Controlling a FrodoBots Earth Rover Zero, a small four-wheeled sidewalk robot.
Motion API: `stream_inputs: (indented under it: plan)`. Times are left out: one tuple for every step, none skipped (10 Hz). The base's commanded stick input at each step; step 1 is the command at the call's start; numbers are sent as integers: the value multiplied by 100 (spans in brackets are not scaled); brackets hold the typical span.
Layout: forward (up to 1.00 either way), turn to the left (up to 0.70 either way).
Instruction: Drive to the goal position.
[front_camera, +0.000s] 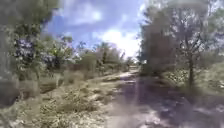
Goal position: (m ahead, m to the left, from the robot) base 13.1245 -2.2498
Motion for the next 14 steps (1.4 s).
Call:
stream_inputs:
  plan:
    - [85,0]
    - [85,0]
    - [85,0]
    - [85,0]
    - [85,0]
    - [85,0]
    - [85,0]
    - [85,0]
    - [85,0]
    - [85,0]
    - [85,0]
    - [85,0]
    - [85,0]
    - [85,0]
